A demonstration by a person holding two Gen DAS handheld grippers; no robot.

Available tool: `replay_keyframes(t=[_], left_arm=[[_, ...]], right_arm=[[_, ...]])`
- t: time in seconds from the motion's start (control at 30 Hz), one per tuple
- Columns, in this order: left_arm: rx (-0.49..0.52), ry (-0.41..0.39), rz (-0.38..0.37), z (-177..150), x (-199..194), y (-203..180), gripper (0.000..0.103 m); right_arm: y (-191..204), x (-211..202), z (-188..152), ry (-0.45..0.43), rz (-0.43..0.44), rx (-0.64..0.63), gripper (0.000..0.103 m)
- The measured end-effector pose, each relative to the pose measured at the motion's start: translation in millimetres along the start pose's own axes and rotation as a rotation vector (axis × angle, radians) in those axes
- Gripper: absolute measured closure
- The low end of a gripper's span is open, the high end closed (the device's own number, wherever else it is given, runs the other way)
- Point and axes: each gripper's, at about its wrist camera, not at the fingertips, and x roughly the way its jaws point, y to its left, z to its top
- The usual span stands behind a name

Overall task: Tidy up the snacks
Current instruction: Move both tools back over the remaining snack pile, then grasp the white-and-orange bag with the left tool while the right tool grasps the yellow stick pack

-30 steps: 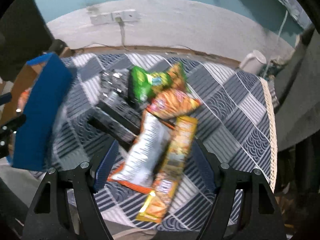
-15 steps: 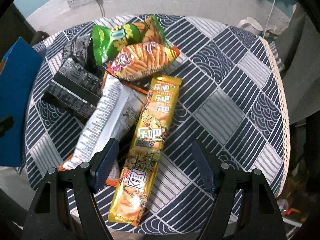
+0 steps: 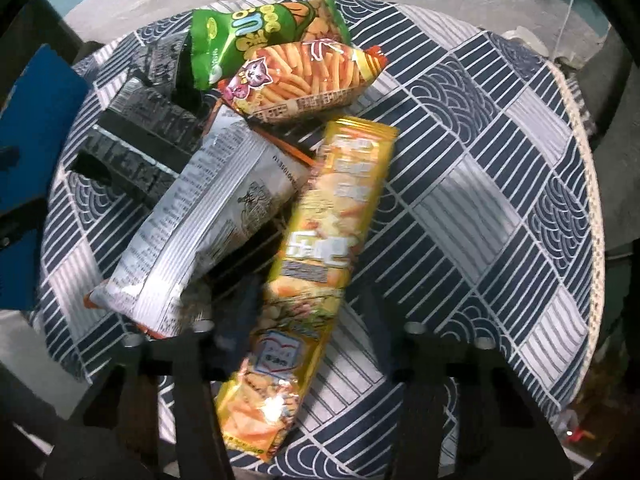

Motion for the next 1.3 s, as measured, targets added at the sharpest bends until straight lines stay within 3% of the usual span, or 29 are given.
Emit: replay_keyframes(t=[0.1, 0.23, 0.43, 0.6, 0.7, 0.93, 1.2, 1.23, 1.3], left_arm=[[0.013, -0.007, -0.012, 6, -3, -10, 0.024], [0.036, -0.005, -0.038, 14, -4, -30, 0.023], [0.030, 0.018, -0.083, 34, -1, -54, 0.021], [0.007, 0.046, -0.121, 44, 12, -66, 0.018], [0.010, 0.050, -0.120, 47, 17, -73, 0.018], [0.039, 0.093, -0.110, 52, 38, -97, 0.018], [0.089, 0.118, -0.068, 47, 62, -108, 0.018], [0.085, 0.113, -0.069, 46, 63, -107, 0.019], [0.072, 0.105, -0.074, 46, 64, -104, 0.030]], right_arm=[[-7, -4, -5, -0.014, -0.059, -0.032, 0.068], [-27, -9, -12, -0.016, -0.071, -0.020, 0.072], [-61, -11, -18, -0.025, -0.161, -0.008, 0.072], [-87, -14, -23, -0.047, -0.096, 0.043, 0.072], [-94, -17, -24, -0.060, -0.048, 0.065, 0.066], [-102, -15, -11, -0.078, -0.032, 0.058, 0.056], [-87, -11, 9, -0.068, -0.026, 0.090, 0.055], [-85, -11, 8, -0.067, -0.027, 0.089, 0.055], [-84, -7, 11, -0.063, -0.031, 0.090, 0.055]])
